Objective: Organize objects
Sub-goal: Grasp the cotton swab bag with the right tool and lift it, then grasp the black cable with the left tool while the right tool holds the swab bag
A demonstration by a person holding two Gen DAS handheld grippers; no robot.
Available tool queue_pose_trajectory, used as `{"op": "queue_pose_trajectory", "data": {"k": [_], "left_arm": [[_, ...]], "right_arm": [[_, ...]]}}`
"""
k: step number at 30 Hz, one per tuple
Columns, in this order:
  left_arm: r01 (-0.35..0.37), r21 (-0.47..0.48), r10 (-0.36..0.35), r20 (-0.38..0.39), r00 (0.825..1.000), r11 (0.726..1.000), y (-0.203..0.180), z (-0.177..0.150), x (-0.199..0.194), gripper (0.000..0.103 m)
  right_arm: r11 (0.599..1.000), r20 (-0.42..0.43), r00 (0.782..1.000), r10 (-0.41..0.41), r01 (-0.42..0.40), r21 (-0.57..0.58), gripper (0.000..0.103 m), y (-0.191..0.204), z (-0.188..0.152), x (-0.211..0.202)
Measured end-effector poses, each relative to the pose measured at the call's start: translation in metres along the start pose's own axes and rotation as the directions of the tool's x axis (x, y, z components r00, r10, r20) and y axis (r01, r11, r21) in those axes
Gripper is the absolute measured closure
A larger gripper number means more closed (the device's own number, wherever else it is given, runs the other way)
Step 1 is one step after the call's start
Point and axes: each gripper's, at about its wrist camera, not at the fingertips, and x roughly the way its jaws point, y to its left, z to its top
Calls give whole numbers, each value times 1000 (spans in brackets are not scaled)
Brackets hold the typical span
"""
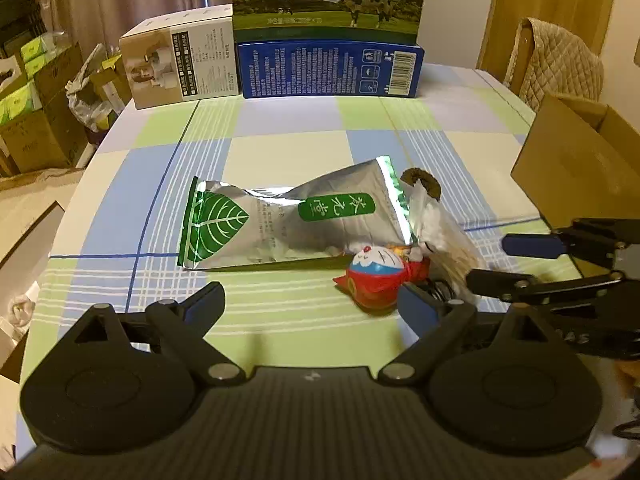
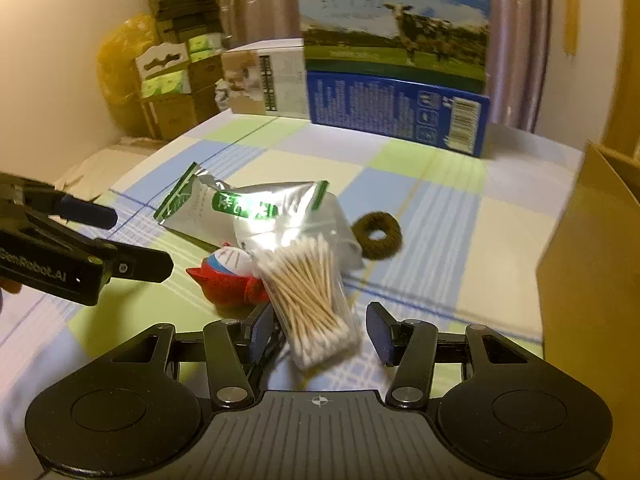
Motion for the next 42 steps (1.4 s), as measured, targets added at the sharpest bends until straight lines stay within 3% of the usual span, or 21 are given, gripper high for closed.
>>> {"op": "queue_pose_trajectory", "data": {"k": [4, 12, 16, 23, 28, 33, 36, 42], "left_arm": [[7, -18, -8, -3, 1000, 1000, 3, 1, 1, 12], [21, -32, -22, -24, 999, 999, 7, -4, 5, 12], [38, -22, -39, -30, 999, 999, 3, -5, 5, 12], [59, -14, -59, -38, 998, 998, -3, -7, 5, 12], [60, -12, -60, -53, 997, 998, -1, -9, 5, 12], [43, -20, -44, -51, 998, 999, 7, -12, 3, 12], [37, -26, -38, -55, 998, 999, 12, -14, 2, 13], [67, 1, -67, -72, 995, 998, -1, -16, 6, 25]], "right_arm": [[998, -14, 1000, -28, 27, -48, 54, 3, 1, 15], [1000, -20, 1000, -6, 6, 2, 54, -5, 2, 30], [999, -43, 999, -5, 7, 39, 81, -12, 1, 31], [992, -100, 993, -65, 76, 104, 84, -22, -2, 11], [990, -169, 977, -133, 138, 19, 84, -8, -14, -2], [998, -185, 983, 2, 10, 64, 84, 16, -23, -11], [966, -176, 972, 155, -112, 231, 84, 13, -26, -9], [963, -162, 987, 14, 31, 269, 84, -7, -28, -24]]}}
